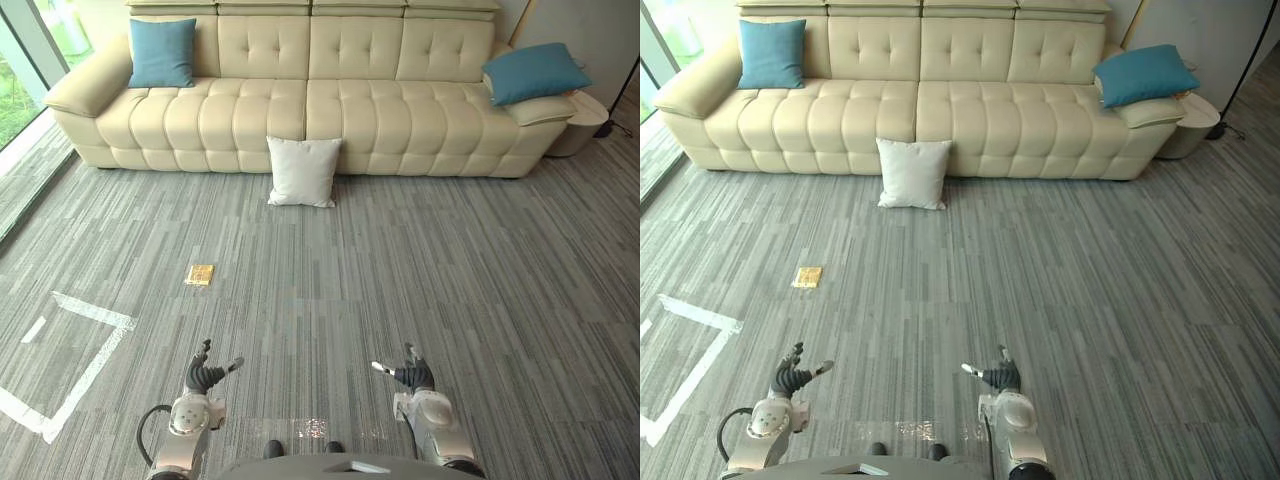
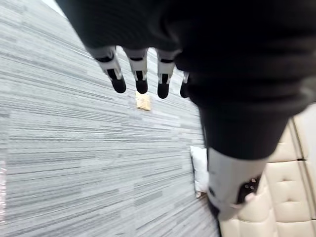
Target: Pick up cushions and gather them together orderly.
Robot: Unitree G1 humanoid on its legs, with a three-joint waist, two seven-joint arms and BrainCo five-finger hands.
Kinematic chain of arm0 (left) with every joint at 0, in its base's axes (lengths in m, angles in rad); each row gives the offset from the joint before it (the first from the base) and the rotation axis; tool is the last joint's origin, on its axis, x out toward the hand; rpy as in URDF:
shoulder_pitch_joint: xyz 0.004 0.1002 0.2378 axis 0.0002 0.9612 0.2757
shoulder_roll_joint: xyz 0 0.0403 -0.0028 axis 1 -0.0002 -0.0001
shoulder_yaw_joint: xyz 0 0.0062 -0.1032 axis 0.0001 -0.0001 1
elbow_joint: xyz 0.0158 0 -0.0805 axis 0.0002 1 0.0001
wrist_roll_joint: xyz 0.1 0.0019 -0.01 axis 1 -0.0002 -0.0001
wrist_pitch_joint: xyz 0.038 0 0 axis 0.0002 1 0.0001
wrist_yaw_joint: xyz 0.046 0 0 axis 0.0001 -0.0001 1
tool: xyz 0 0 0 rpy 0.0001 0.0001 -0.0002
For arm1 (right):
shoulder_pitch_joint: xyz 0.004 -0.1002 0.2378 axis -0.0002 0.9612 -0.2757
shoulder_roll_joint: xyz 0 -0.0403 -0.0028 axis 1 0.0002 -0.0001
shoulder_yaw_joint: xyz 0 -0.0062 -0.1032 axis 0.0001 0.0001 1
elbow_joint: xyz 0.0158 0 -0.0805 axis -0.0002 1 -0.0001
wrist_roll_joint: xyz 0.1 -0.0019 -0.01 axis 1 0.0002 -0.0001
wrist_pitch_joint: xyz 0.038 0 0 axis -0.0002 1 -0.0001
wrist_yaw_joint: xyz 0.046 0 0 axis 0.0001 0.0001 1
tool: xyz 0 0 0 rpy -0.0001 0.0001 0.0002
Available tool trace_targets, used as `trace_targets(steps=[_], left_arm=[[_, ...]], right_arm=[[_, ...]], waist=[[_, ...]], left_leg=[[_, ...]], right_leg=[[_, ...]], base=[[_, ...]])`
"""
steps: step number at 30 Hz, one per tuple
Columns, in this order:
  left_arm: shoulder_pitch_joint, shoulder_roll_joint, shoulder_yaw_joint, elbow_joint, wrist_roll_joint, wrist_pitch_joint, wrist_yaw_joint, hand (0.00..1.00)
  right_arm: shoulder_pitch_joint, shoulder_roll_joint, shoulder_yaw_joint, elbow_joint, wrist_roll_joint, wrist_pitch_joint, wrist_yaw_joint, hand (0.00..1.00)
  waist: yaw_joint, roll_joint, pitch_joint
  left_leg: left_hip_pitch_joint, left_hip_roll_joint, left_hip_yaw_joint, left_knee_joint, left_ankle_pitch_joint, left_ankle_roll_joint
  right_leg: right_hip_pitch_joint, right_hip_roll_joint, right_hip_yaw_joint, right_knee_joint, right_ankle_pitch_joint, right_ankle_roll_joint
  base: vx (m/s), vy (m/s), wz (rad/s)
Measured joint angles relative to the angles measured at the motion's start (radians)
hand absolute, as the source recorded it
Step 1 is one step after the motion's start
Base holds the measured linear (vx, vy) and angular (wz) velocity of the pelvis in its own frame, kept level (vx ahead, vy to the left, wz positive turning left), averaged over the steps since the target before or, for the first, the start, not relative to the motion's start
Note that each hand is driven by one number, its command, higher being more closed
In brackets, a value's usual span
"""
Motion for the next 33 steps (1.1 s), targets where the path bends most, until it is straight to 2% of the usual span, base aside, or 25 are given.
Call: trace_targets(steps=[7,9,18,27,33], left_arm=[[-0.004,-0.001,0.104,0.289,-0.011,0.036,0.009,0.0],[-0.001,-0.002,0.117,0.319,-0.014,0.042,0.006,0.0],[-0.004,-0.001,0.144,0.382,-0.009,0.046,-0.019,0.0],[-0.004,-0.004,0.145,0.402,-0.01,0.046,-0.025,0.0],[-0.004,-0.008,0.163,0.416,-0.009,0.044,-0.026,0.0]], right_arm=[[0.0,-0.001,-0.101,0.271,0.011,0.032,-0.032,0.0],[0.002,-0.001,-0.131,0.291,0.017,0.04,-0.032,0.0],[0.003,-0.012,-0.192,0.356,0.001,0.065,-0.03,0.0],[0.022,-0.01,-0.231,0.387,0.009,0.063,-0.03,0.0],[0.04,0.001,-0.24,0.386,0.099,0.049,-0.03,0.0]], waist=[[0.003,-0.013,0.008],[0.005,-0.014,0.008],[0.008,-0.014,0.008],[0.01,-0.016,0.012],[0.009,-0.015,0.014]], left_leg=[[0.019,-0.001,-0.001,-0.001,0.0,0.0],[0.018,-0.003,0.0,-0.001,0.0,0.0],[0.019,-0.013,-0.002,-0.001,-0.004,-0.003],[0.016,-0.023,-0.024,-0.001,-0.006,-0.001],[0.019,-0.024,-0.031,-0.002,-0.002,0.005]], right_leg=[[0.024,-0.001,-0.002,-0.003,-0.001,0.001],[0.026,-0.002,-0.002,-0.003,-0.006,0.01],[0.028,-0.014,-0.006,0.0,-0.007,0.019],[0.03,-0.023,-0.029,0.003,-0.017,0.026],[0.031,-0.024,-0.038,0.015,-0.026,0.021]], base=[[-0.02,-0.002,0.01],[-0.06,-0.004,0.01],[-0.02,0.0,0.01],[0.01,-0.003,0.07],[-0.01,-0.007,0.02]])
